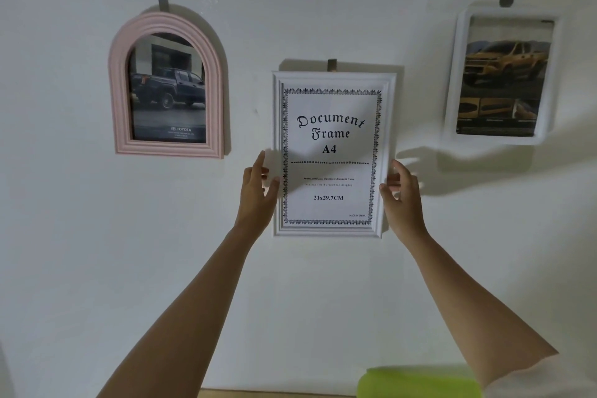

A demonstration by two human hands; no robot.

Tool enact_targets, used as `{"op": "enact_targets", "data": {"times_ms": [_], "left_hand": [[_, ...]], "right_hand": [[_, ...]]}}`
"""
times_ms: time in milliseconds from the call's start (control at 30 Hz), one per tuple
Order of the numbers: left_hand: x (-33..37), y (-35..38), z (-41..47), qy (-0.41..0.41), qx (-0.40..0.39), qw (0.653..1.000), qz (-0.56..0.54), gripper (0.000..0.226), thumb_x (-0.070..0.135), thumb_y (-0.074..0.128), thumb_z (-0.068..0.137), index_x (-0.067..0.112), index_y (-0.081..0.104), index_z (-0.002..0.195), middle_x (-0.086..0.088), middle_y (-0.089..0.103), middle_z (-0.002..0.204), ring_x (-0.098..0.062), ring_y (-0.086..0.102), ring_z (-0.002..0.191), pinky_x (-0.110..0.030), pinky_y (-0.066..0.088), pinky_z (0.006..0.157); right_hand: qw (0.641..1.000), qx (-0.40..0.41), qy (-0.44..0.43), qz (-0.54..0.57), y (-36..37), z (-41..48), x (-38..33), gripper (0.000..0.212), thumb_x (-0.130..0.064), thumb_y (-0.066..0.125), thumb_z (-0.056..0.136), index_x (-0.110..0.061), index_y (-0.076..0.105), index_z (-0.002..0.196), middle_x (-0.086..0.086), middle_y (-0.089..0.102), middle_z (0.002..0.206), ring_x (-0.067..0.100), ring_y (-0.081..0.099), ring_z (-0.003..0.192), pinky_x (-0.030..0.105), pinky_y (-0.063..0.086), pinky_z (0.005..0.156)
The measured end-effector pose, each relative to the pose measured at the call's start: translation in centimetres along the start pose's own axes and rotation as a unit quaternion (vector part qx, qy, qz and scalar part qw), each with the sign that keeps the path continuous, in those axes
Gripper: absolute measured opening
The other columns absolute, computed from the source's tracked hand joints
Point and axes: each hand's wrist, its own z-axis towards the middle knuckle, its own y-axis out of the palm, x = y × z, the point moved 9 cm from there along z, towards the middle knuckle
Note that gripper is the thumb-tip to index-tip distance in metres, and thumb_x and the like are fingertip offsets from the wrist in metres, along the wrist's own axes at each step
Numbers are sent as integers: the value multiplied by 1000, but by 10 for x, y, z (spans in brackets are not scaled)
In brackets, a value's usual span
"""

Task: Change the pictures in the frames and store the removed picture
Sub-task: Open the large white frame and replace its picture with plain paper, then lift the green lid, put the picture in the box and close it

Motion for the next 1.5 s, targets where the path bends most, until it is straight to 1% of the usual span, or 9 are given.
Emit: {"op": "enact_targets", "data": {"times_ms": [133, 267, 400, 600, 767, 933, 1067, 1233, 1500], "left_hand": [[8, -10, -18, 7, 25, 1000, 14, 49, 24, 45, 97, 19, 30, 143, -1, 45, 126, -15, 42, 120, -36, 37, 103], [13, -16, -53, 10, 53, 998, 43, 41, 24, 42, 98, 21, 38, 139, 4, 45, 132, -9, 37, 125, -20, 26, 101], [12, 9, -108, 13, 2, 998, 65, 37, 22, 42, 98, 18, 44, 135, 3, 48, 131, -8, 37, 122, -25, 30, 101], [-10, 93, -217, -17, -182, 975, 125, 41, 28, 42, 98, 16, 41, 137, -2, 47, 131, -20, 42, 121, -33, 34, 96], [-58, 164, -316, -145, -320, 912, 210, 56, 41, 37, 97, 16, 24, 145, -8, 39, 137, -26, 37, 125, -39, 33, 97], [-101, 206, -393, -246, -375, 846, 289, 65, 50, 32, 95, 17, 14, 148, -15, 35, 140, -32, 33, 129, -43, 32, 100], [-116, 223, -431, -306, -376, 831, 273, 72, 52, 33, 94, 15, 6, 149, -16, 30, 144, -33, 29, 132, -46, 28, 104], [-116, 239, -439, -343, -330, 853, 215, 74, 46, 40, 94, 9, 6, 149, -17, 24, 145, -32, 24, 134, -44, 26, 107], [-115, 241, -441, -353, -290, 858, 236, 78, 45, 47, 92, 7, 10, 148, -15, 17, 153, -31, 22, 139, -43, 27, 110]], "right_hand": [[999, -17, 23, -16, -7, -15, 0, 45, -5, 49, 91, -14, 42, 135, 14, 45, 121, 16, 51, 100, 27, 39, 90], [995, -62, 54, -63, -22, -47, 13, 46, -9, 48, 94, -14, 38, 139, 12, 43, 132, 22, 47, 118, 24, 34, 94], [972, -122, 103, -173, -52, -101, 42, 49, -17, 45, 96, -19, 32, 143, 8, 39, 140, 22, 40, 126, 26, 30, 99], [907, -203, 212, -302, -116, -204, 121, 53, -23, 44, 97, -19, 25, 146, 9, 31, 148, 26, 26, 137, 38, 27, 108], [819, -285, 296, -401, -179, -282, 212, 56, -29, 39, 97, -20, 17, 148, 9, 26, 151, 25, 21, 140, 42, 32, 107], [743, -363, 344, -445, -213, -332, 290, 59, -41, 31, 98, -22, 8, 149, 12, 15, 155, 28, 16, 142, 43, 28, 110], [756, -347, 366, -418, -220, -347, 322, 63, -48, 30, 97, -20, 8, 149, 13, 12, 155, 30, 16, 142, 44, 27, 110], [796, -276, 352, -408, -215, -343, 332, 65, -46, 37, 95, -10, 18, 147, 21, 23, 149, 35, 22, 137, 47, 30, 106], [828, -200, 356, -385, -219, -340, 333, 65, -42, 52, 90, -3, 34, 140, 23, 35, 141, 36, 29, 132, 47, 32, 103]]}}
